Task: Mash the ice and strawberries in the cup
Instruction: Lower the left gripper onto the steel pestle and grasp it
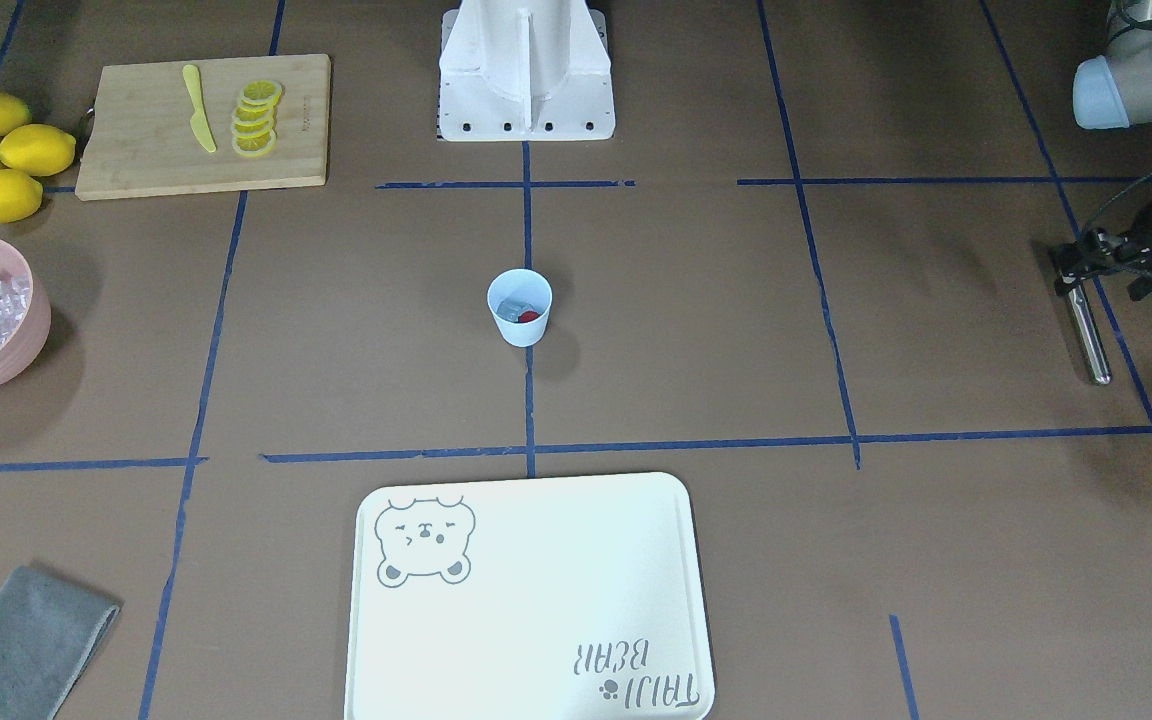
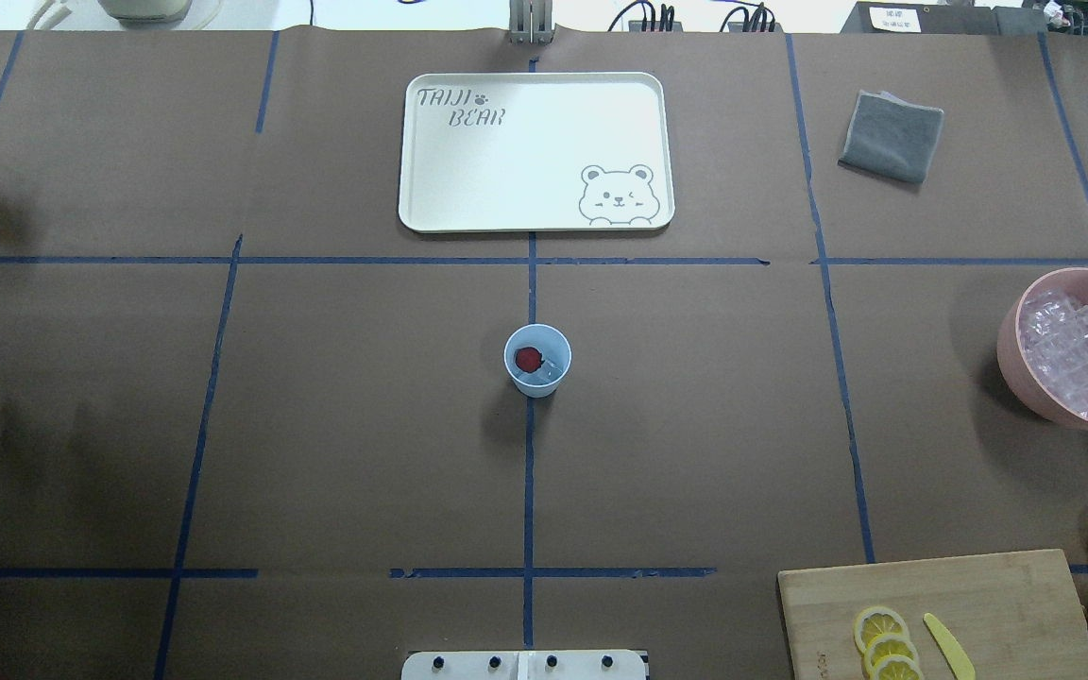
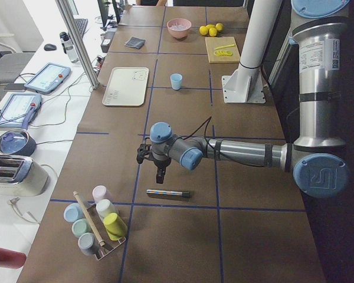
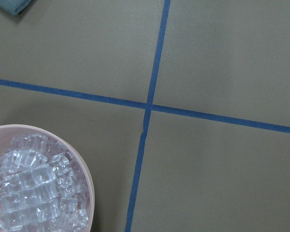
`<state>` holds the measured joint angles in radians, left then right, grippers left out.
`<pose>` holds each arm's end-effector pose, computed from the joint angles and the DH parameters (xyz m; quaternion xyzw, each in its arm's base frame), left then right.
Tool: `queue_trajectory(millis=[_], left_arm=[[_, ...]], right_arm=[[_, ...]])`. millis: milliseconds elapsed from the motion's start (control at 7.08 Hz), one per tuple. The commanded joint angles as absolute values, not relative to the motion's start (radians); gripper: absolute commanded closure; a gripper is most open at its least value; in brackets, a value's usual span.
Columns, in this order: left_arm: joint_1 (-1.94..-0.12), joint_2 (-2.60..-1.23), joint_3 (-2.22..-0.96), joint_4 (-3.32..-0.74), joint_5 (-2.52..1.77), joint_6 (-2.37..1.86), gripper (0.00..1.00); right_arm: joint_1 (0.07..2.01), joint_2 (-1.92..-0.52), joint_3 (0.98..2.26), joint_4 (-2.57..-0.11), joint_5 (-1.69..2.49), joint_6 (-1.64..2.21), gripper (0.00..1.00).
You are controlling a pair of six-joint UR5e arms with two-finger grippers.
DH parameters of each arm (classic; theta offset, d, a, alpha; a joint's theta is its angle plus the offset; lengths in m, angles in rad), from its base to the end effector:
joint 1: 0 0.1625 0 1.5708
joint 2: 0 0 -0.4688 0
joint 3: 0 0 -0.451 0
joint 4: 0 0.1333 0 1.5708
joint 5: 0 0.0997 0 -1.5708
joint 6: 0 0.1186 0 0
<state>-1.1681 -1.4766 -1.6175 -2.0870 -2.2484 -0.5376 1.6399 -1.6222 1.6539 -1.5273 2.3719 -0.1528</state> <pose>0.1563 -0.5172 0.6880 0.0488 0.3874 0.0152 0.9205 0.0848 -0.5277 0.6912 0.0775 -0.3834 -0.0531 0.9188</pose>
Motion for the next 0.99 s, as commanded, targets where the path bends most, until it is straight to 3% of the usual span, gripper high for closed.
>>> queue_trajectory(millis=[0,282,847], left_arm=[[-1.164,-1.506,-1.472,-2.236,-2.209,-0.617,0.0],[-1.163,-1.54,-1.361,-2.322,-2.18,-0.63,0.0],[-1.123,-1.552,-1.355,-2.332,-2.178,-0.719,0.0]], right_arm=[[1.64,-1.611,1.655,-1.526,2.372,-0.146,0.01],[1.64,-1.611,1.657,-1.528,2.372,-0.144,0.01],[1.64,-1.611,1.657,-1.528,2.372,-0.149,0.0]])
